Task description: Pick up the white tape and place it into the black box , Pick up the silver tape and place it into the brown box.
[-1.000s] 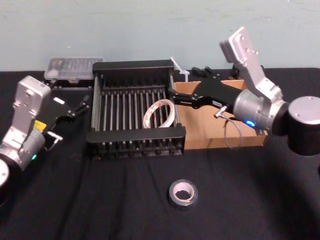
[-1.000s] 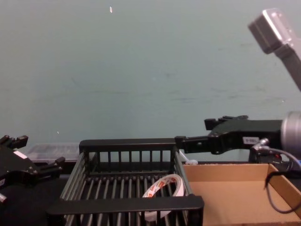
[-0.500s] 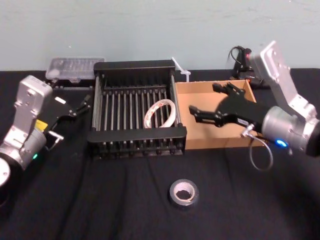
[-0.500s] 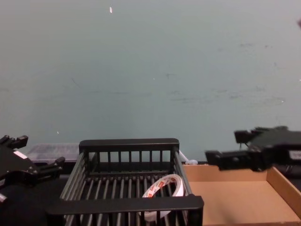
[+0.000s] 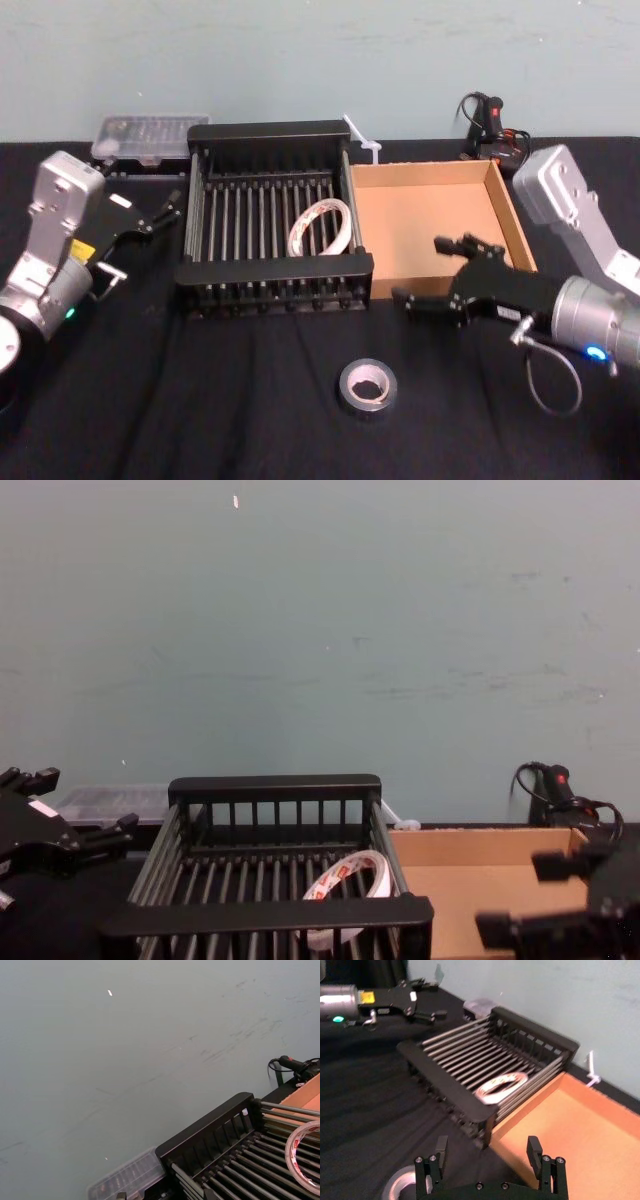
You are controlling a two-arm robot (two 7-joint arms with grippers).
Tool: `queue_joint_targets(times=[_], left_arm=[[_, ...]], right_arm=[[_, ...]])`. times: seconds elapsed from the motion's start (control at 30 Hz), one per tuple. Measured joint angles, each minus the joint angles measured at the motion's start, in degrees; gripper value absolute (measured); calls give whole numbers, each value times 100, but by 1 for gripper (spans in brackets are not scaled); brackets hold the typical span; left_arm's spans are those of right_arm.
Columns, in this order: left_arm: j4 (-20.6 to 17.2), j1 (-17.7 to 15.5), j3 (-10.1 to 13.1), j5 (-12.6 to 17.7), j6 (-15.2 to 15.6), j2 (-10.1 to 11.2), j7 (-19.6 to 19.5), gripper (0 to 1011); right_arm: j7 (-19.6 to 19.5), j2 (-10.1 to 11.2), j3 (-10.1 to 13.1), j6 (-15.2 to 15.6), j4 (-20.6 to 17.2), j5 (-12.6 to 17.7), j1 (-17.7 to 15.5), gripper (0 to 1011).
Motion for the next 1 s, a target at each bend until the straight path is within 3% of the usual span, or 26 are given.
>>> queue_joint_targets(times=[0.33, 1.0], left_arm=[[0, 0, 0, 0, 0, 0, 0, 1001], [0, 0, 0, 0, 0, 0, 0, 1001]], right_arm=[[81, 177, -206, 208, -59, 213, -121, 1000], [180, 222, -784, 407, 229, 232, 179, 1000]])
